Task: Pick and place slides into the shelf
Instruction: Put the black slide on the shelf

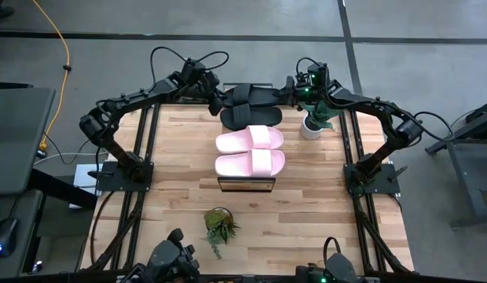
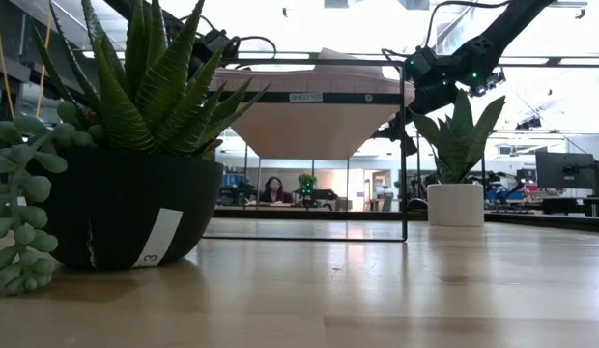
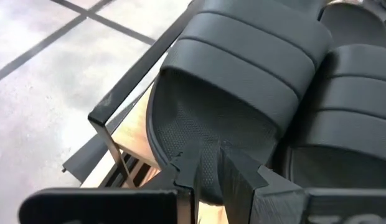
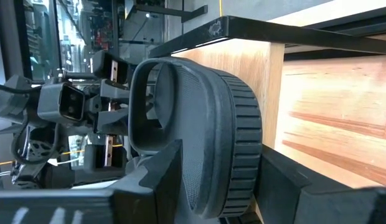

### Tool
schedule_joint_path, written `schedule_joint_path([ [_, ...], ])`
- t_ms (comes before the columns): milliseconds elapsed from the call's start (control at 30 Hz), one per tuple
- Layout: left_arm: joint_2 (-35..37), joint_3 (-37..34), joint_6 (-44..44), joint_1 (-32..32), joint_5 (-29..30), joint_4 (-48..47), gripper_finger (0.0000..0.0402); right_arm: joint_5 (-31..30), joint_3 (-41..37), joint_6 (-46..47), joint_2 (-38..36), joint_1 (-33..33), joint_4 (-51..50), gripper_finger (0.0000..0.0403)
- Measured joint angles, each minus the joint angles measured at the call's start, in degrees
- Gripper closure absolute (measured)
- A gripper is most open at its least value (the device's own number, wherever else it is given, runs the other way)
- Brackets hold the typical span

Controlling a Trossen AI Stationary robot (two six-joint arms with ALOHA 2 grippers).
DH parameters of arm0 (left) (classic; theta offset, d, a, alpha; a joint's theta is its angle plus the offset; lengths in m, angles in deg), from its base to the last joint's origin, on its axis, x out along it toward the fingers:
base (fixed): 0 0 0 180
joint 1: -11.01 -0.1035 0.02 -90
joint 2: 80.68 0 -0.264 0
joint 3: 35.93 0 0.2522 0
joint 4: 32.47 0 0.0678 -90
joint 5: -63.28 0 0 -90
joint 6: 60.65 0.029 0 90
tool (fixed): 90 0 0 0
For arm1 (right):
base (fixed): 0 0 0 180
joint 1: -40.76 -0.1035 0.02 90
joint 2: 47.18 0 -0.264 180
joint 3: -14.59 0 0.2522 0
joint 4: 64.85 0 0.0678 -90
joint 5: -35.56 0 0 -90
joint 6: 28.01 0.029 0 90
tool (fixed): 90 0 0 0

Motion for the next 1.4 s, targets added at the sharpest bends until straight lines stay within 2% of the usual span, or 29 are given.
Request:
schedule_joint_path([
  [333,-3.49,4.37,2.16,0.00,0.02,-6.42,0.0362,0.00,0.02,-0.11,0.00,0.00,0.06,0.0240],
  [1167,-3.52,4.26,2.21,0.00,0.00,-6.59,0.0362,-6.10,0.07,-0.36,-0.02,0.07,0.13,0.0240],
  [1400,-3.51,4.24,2.33,0.00,0.01,-6.61,0.0362,-8.62,0.07,0.06,-0.04,0.36,3.80,0.0240],
])
